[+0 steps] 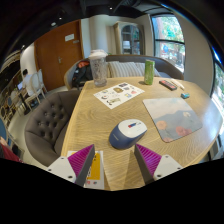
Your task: Arrange mouse
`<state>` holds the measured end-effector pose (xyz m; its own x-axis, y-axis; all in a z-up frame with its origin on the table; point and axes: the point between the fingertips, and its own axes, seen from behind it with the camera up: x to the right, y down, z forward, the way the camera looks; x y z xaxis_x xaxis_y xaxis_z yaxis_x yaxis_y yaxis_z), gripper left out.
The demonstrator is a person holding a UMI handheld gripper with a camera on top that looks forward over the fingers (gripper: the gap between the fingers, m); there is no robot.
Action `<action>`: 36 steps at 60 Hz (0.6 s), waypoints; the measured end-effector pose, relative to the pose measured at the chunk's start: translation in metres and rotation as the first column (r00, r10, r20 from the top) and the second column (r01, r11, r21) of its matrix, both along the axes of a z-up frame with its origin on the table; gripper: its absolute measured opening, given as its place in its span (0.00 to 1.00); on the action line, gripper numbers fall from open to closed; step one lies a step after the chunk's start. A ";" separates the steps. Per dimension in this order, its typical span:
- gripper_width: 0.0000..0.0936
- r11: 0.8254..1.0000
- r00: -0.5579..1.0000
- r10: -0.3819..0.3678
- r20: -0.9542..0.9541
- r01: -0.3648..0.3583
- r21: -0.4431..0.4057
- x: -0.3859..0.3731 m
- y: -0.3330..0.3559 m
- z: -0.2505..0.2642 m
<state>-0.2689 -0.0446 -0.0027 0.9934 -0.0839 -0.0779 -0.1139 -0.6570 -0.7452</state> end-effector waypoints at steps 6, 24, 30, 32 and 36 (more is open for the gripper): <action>0.87 1.000 1.000 0.024 0.017 -0.024 0.016 0.015 0.019 -0.012; 0.87 0.988 0.988 0.151 -0.016 -0.151 0.037 0.020 0.080 -0.009; 0.86 0.982 0.982 0.187 -0.003 -0.187 0.036 0.020 0.096 -0.008; 0.83 0.978 0.979 0.204 0.008 -0.204 0.037 0.020 0.101 -0.009; 0.73 0.972 0.972 0.232 0.045 -0.233 0.039 0.021 0.108 -0.012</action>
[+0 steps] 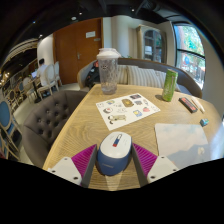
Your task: Arrange mouse
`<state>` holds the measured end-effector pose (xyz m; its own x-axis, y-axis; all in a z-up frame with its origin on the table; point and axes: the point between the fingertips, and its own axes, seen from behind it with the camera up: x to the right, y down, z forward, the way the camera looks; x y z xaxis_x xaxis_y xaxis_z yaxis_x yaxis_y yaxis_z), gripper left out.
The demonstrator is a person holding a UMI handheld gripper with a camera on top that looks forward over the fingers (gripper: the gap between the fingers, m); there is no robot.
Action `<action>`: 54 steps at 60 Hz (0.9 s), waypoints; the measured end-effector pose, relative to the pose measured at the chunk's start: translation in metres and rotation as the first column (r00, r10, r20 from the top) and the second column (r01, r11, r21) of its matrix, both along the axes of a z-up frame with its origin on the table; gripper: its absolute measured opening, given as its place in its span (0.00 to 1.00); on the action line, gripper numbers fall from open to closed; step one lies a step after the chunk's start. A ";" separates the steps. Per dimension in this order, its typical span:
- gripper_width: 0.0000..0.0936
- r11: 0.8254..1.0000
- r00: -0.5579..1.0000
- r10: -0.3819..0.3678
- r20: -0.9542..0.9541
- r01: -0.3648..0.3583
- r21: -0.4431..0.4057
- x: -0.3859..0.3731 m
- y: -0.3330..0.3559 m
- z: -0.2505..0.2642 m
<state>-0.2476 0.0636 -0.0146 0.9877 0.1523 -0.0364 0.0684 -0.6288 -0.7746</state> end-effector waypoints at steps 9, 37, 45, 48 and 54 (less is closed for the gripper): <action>0.65 1.000 0.999 0.016 -0.037 -0.016 0.007 -0.001 0.002 0.000; 0.46 0.976 0.970 0.199 -0.139 -0.182 0.123 0.028 -0.007 0.127; 0.46 0.965 0.992 0.028 -0.124 0.006 0.263 0.155 0.028 0.196; 0.46 0.967 0.993 -0.033 -0.115 0.061 0.246 0.200 0.032 0.181; 0.46 0.985 0.990 -0.092 -0.105 0.107 0.137 0.250 0.019 0.118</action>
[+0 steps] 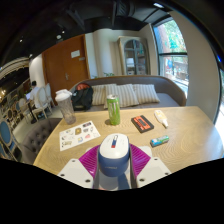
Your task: Arrange mouse
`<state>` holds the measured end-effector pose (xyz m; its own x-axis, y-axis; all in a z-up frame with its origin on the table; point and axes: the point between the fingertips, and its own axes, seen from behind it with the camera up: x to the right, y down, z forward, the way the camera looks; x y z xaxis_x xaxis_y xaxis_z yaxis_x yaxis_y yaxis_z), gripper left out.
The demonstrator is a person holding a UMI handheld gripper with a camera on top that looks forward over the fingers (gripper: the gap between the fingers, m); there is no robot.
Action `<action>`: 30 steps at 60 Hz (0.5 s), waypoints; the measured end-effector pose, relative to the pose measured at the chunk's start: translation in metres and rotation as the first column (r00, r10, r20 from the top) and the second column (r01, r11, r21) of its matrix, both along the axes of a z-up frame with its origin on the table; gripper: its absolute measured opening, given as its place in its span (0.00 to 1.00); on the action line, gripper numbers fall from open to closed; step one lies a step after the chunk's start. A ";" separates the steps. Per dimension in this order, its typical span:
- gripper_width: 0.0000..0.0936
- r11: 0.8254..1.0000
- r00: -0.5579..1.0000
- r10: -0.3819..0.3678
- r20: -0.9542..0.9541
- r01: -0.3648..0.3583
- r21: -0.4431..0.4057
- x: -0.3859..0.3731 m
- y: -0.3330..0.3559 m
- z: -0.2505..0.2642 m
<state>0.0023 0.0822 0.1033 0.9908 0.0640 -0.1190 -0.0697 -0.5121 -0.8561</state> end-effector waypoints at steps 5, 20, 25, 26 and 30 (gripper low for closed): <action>0.46 0.997 1.000 0.019 0.009 -0.018 -0.081 0.008 -0.014 -0.047; 0.48 0.987 0.999 0.047 -0.006 -0.047 -0.151 0.003 -0.020 -0.111; 0.55 0.988 0.999 0.052 0.000 -0.051 -0.147 0.004 -0.018 -0.111; 0.56 0.987 0.999 0.053 0.003 -0.052 -0.154 0.004 -0.018 -0.112; 0.63 0.981 0.999 0.042 0.030 -0.036 -0.189 0.006 -0.020 -0.114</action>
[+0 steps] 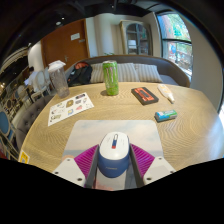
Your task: Arrange mouse
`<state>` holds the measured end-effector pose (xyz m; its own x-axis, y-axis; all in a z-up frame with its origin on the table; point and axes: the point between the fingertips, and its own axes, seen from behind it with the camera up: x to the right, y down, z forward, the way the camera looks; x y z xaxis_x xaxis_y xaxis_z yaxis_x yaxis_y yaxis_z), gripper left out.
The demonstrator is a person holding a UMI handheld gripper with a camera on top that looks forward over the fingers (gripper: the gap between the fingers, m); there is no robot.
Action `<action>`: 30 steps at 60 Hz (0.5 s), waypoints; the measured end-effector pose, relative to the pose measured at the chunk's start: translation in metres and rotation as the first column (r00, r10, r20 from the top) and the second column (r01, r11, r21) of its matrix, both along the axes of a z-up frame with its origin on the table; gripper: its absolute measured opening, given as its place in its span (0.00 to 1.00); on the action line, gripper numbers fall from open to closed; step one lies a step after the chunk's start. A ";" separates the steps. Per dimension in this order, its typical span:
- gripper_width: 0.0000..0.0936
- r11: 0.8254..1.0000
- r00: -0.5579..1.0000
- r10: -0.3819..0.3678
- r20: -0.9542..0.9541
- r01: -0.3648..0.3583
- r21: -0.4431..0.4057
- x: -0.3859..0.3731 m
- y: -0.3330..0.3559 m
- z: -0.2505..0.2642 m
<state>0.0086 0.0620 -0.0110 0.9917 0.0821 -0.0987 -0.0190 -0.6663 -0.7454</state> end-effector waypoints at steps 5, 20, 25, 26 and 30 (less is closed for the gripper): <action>0.86 0.995 0.997 -0.067 0.046 0.071 -0.074 0.007 -0.011 0.000; 0.89 0.975 0.976 -0.216 0.032 0.217 -0.046 -0.022 -0.067 0.066; 0.89 0.962 0.964 -0.268 0.003 0.268 -0.045 -0.043 -0.100 0.084; 0.89 0.959 0.960 -0.279 0.000 0.279 -0.047 -0.047 -0.107 0.086; 0.89 0.940 0.941 -0.337 -0.006 0.336 -0.061 -0.058 -0.138 0.093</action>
